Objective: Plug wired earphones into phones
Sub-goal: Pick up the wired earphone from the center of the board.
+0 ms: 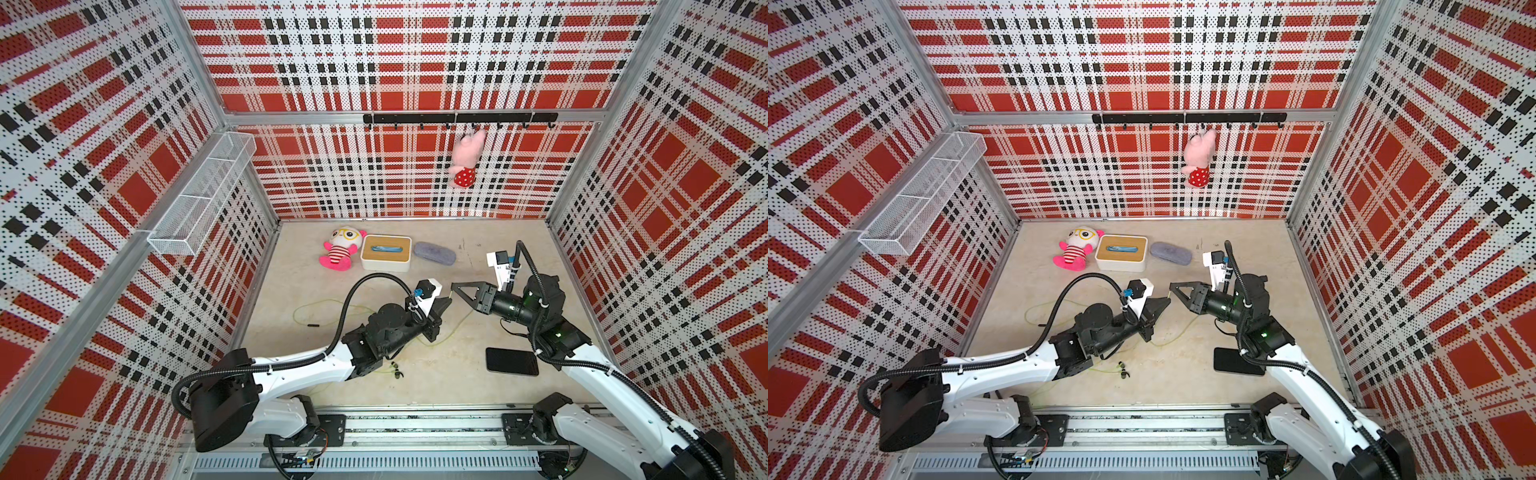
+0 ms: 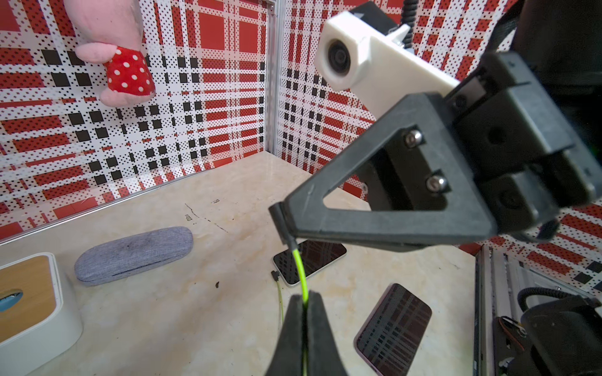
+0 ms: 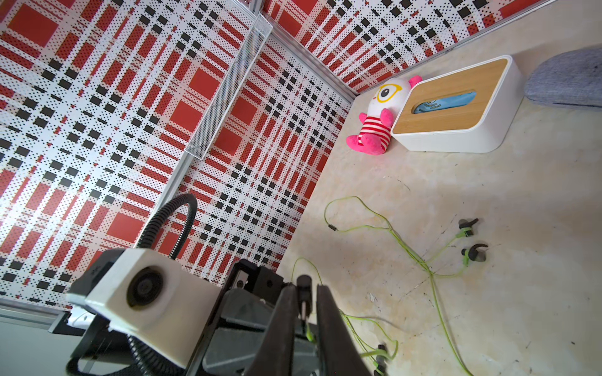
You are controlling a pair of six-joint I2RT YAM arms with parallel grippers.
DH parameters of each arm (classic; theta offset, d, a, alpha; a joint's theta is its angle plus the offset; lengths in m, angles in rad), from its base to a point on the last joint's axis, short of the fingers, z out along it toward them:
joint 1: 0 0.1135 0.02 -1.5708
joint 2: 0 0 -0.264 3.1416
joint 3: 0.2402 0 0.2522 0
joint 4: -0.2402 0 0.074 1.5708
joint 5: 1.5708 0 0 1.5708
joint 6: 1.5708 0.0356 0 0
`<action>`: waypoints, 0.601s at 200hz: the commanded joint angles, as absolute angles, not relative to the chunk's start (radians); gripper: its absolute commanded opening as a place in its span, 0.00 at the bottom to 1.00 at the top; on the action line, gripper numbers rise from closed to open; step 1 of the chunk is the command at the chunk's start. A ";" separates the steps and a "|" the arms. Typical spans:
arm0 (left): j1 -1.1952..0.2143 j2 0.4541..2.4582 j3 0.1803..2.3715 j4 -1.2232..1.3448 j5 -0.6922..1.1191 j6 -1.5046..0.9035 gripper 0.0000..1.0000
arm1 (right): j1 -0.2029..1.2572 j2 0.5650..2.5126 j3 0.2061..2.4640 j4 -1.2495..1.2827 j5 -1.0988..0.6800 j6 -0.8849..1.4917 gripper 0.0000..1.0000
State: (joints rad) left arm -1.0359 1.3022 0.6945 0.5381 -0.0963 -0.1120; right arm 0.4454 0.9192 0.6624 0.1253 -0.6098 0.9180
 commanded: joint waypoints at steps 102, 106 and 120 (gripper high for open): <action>-1.043 1.268 0.675 0.536 -0.106 -0.080 0.00 | 0.459 0.906 0.701 0.118 -0.590 0.919 0.01; -1.042 1.268 0.675 0.537 -0.101 -0.081 0.00 | 0.458 0.904 0.701 0.113 -0.589 0.915 0.00; -1.033 1.267 0.677 0.537 -0.068 -0.091 0.00 | 0.459 0.902 0.708 0.096 -0.590 0.891 0.00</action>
State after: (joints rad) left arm -1.0359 1.2831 0.6880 0.5381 -0.1089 -0.0982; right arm 0.4496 0.9188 0.6762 0.1154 -0.6041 0.9154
